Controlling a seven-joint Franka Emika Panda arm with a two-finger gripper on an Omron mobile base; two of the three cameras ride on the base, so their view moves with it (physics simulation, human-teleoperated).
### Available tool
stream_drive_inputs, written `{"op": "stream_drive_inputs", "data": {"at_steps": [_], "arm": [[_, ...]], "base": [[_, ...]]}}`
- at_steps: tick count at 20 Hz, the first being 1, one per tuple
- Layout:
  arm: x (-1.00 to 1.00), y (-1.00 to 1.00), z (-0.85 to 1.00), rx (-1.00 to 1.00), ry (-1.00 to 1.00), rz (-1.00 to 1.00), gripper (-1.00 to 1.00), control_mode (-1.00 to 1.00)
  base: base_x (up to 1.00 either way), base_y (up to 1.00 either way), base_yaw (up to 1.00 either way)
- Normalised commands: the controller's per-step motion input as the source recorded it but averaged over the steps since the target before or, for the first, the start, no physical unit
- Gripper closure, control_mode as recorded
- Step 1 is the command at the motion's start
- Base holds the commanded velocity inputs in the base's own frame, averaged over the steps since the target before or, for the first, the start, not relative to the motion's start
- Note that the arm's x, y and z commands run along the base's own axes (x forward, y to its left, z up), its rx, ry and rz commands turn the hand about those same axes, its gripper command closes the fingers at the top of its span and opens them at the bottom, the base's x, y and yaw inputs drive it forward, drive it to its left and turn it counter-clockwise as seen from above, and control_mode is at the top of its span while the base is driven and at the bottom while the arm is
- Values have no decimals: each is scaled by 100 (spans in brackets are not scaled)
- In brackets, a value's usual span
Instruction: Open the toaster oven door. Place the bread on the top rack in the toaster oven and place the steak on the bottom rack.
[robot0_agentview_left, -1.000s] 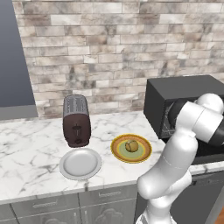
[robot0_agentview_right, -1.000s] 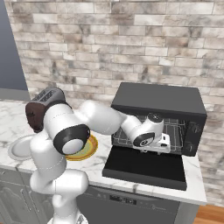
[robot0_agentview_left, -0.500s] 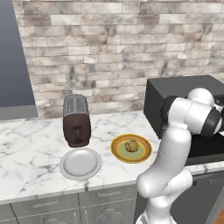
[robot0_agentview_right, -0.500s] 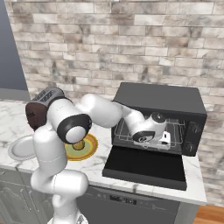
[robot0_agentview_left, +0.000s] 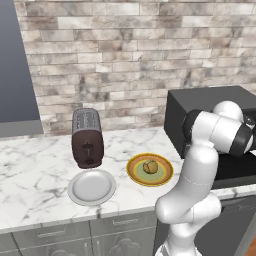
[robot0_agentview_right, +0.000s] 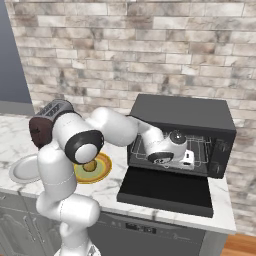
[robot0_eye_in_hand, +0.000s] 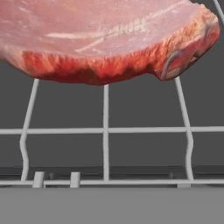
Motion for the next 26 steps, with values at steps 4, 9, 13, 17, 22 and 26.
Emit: {"op": "stream_drive_inputs", "data": {"at_steps": [4,9,13,17,22,26], "arm": [[26,0,0,5,-3,0,-100,-100],[16,0,1,7,-4,0,-100,-100],[7,0,4,11,-5,0,-100,-100],[6,0,6,15,-6,0,-100,-100],[13,0,8,18,-7,0,-100,-100],[33,0,8,16,-3,0,-100,-100]], "base": [[0,0,0],[0,0,0],[0,0,0],[0,0,0],[0,0,0],[0,0,0]]}}
